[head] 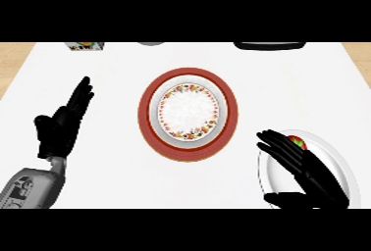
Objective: Pick the tomato from the plate and place it in the plate
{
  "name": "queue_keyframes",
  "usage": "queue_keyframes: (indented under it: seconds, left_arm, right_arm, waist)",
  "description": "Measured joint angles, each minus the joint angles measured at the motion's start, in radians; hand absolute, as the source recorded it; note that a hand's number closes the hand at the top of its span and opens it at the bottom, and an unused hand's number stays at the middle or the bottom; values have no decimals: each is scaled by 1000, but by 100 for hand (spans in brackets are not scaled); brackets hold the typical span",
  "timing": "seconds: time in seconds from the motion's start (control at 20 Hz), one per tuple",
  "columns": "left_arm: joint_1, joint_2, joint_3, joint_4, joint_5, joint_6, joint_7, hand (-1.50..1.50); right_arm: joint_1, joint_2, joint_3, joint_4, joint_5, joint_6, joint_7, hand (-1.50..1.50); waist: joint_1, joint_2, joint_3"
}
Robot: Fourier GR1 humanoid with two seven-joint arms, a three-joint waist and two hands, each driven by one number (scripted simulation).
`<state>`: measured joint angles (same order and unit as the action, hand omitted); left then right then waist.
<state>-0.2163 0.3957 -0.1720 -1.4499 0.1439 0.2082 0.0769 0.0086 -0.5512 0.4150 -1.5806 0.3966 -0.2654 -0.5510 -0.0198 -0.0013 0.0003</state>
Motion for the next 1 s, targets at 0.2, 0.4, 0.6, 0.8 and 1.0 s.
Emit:
queue_keyframes:
  seconds: [0.2,0.4,0.6,0.8,1.0]
  left_arm:
    - [-13,-13,7,11,-17,-1,7,0]
    - [-31,-18,14,37,-21,-12,3,0]
    - [-28,-27,14,37,-32,-7,-1,0]
    - [-24,-38,20,56,-38,-23,-22,0]
    - [-45,-47,32,57,-47,-38,-2,0]
  right_arm:
    - [79,-77,-71,-151,17,-20,12,-150]
    - [131,-181,-115,-270,108,16,167,-150]
    - [159,-282,-150,-378,175,124,362,-150]
    - [168,-319,-156,-476,226,237,527,-150]
    - [135,-297,-147,-500,265,348,637,-150]
  waist:
    - [0,-2,-1]
    - [-5,-3,-3]
    - [-3,-3,-4]
    - [6,-2,-3]
    - [14,0,-2]
